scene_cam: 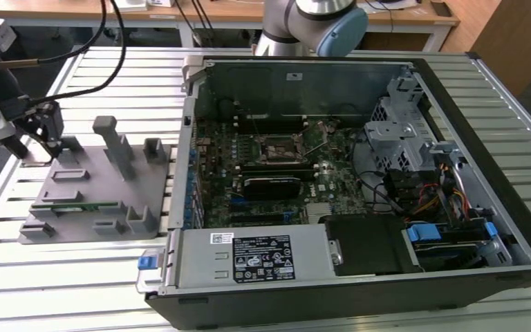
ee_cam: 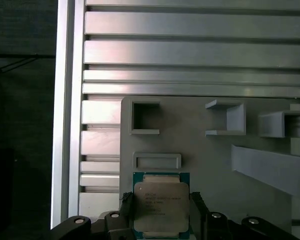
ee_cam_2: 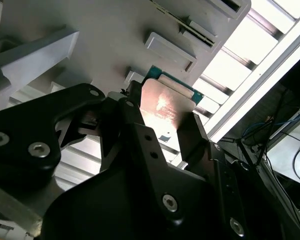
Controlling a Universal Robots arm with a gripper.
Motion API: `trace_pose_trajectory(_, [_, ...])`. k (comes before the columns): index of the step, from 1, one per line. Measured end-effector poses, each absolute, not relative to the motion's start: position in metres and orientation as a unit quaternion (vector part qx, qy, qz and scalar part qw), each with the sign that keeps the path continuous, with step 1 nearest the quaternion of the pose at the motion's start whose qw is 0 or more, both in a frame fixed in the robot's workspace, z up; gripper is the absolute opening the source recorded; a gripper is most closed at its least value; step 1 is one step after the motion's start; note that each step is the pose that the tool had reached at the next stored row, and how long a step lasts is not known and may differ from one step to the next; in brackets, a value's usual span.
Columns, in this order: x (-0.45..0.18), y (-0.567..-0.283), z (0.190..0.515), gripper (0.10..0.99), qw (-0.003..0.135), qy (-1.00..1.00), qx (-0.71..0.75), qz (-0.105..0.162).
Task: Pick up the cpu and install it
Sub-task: 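Pick up the cpu and move it towards the insertion slot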
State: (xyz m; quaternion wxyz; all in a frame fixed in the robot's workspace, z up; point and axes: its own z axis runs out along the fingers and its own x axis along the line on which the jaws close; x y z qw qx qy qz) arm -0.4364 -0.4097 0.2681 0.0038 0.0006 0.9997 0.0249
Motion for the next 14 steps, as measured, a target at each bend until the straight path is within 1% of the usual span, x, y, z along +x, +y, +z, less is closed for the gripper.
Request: trace_pose_trajectory(14, [-0.436,-0.410,0.299,0.533,0.004,1.000,0.001,0.025])
